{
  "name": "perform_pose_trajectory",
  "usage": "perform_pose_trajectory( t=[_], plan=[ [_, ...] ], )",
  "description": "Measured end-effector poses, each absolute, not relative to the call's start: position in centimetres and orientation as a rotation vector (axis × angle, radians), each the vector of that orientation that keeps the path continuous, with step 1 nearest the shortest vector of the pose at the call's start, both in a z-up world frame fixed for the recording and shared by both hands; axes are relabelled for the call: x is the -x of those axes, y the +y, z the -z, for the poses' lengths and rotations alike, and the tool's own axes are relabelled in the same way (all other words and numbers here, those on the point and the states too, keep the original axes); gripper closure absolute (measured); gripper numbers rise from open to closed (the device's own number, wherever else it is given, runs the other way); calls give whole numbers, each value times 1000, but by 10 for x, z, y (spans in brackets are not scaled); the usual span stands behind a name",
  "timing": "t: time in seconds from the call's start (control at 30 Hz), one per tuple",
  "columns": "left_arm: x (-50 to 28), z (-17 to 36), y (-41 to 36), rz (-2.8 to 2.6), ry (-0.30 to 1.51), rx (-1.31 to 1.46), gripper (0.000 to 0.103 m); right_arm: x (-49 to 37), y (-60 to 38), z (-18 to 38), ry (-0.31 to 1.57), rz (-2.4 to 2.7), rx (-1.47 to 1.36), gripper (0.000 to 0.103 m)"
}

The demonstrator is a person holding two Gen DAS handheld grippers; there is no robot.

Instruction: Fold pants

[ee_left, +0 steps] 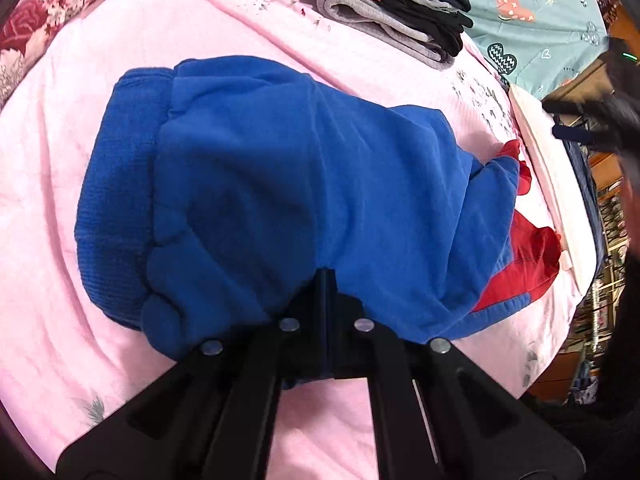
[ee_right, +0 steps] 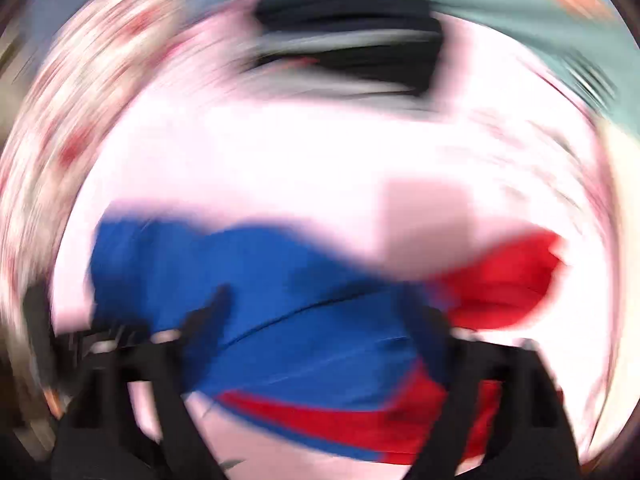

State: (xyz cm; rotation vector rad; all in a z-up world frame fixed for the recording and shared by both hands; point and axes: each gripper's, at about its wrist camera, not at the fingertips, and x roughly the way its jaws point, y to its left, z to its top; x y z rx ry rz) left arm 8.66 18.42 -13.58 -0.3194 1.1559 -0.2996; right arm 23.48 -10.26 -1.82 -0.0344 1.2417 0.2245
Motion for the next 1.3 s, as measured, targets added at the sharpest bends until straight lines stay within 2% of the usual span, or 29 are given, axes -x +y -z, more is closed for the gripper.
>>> perform_pose_trajectory(
  t=[0.1,0.23,0.3,0.33,0.4,0.5,0.57,0.6,0.73,0.87,1.07,1.2,1.3],
  plan=[
    [-85,135,182,299,1145,300,101,-284,-199,27,1341,60,-161,10],
    [-85,135,183,313,1143,293,101,-330,-275,61,1429,253,-313,11],
    [-86,136,185,324,1146,297,101,-338,-280,79,1458,279,-341,17],
    [-86,136,185,327,1147,298,101,-343,-286,91,1492,290,-371,27],
    [-88,136,185,333,1150,300,101,-346,-291,104,1518,308,-404,39],
    [-90,137,185,335,1151,292,101,-355,-291,117,1531,317,-402,50],
    [-90,136,184,334,1153,286,101,-360,-290,126,1539,306,-425,93],
    [-90,136,184,334,1155,285,101,-361,-289,127,1532,312,-426,100],
    [-91,136,181,328,1158,285,101,-360,-282,112,1470,288,-383,100],
    [-93,135,178,320,1165,269,100,-337,-281,68,1374,240,-371,100],
    [-94,134,173,336,1170,217,100,-217,-314,8,1191,168,-386,100],
    [-99,133,172,355,1196,193,100,-141,-347,12,1126,166,-458,100],
    [-100,133,169,351,1205,177,100,-105,-372,61,1145,164,-543,100]
  ],
)
